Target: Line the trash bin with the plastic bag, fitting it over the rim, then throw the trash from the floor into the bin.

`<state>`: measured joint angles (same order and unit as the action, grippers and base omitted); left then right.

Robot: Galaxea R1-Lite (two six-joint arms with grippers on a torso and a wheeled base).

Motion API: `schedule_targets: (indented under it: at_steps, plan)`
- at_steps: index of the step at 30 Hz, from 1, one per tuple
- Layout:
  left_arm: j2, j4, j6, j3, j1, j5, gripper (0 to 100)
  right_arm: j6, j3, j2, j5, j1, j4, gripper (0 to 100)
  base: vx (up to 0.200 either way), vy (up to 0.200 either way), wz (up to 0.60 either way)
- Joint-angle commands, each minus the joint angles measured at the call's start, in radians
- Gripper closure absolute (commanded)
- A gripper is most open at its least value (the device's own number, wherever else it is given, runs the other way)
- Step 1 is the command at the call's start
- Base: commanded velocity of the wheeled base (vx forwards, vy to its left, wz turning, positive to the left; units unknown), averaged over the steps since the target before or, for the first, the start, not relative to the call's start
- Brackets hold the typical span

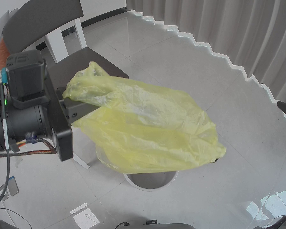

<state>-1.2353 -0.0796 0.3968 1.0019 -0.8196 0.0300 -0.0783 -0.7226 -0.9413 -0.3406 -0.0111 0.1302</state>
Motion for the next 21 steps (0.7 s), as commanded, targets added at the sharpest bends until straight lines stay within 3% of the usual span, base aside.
schedule_targets:
  at_steps: [1,14,21]
  plan:
    - [-0.009,0.001,0.014,0.018,-0.010,0.002,100,-0.001,-0.008,-0.062,0.002,-0.033,-0.001,0,0.000,0.000,0.00]
    - [-0.013,0.004,0.063,0.116,-0.012,0.004,100,0.000,0.176,-0.059,0.003,-0.228,0.000,0,0.000,0.000,0.00]
    - [-0.024,0.003,0.063,0.122,-0.010,-0.001,100,0.002,0.218,-0.044,0.005,-0.268,0.000,0,0.000,0.000,0.00]
